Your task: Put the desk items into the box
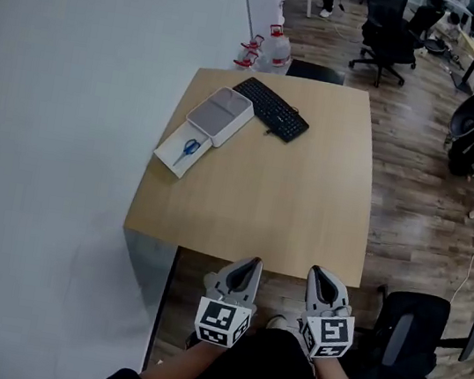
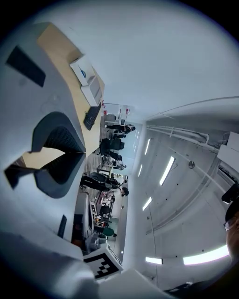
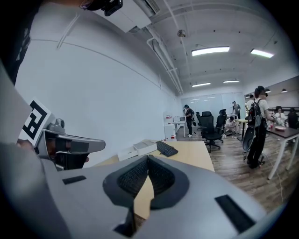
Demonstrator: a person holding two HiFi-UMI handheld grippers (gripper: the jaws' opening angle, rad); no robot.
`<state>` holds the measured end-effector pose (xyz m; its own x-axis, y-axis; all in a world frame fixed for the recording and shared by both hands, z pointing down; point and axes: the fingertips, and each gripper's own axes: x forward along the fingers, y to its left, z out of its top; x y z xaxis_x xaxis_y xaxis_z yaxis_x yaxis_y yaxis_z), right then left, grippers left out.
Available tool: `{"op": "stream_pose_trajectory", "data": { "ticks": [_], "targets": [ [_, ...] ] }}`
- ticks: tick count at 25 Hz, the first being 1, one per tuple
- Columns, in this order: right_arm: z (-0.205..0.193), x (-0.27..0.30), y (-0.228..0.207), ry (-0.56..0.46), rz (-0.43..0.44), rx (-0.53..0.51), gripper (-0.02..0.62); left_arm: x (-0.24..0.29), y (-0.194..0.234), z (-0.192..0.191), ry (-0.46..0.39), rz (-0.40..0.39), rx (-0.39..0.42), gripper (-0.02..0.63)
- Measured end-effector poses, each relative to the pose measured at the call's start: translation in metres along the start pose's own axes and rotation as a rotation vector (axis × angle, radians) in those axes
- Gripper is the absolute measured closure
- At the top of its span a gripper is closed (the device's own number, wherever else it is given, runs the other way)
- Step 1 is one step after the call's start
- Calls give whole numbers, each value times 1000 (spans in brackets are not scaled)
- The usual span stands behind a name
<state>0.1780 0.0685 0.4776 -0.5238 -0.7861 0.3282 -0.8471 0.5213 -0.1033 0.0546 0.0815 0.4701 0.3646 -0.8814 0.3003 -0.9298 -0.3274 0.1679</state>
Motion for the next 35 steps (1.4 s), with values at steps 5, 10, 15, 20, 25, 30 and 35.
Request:
{"op": "stream_pose_trajectory", "data": {
  "ticks": [5,10,15,20,25,30,35],
  "targets": [
    [-17,-32,-6,4,4,34,535,-7,-40,-20,34,-14,-14,591],
    [-10,-49,-7,-36,-34,32,535,-15,-53,-25,33,-14,10,591],
    [-2,-55,5,-49,-41,18,535,-27,-50,-19,4,-9,31,591],
    [-6,-56,7,-44,-33,26,535,-31,-45,-21,-13,15,21,591],
    [-6,-54,9,-48,-10,7,535,-36,-41,-21,-29,51,22,591],
    [-3,-51,11,-50,11,-21,535,-37,-38,-22,-45,65,14,591],
    [-4,-54,17,-33,6,-22,535,-46,-32,-20,-29,91,21,591]
  ]
}}
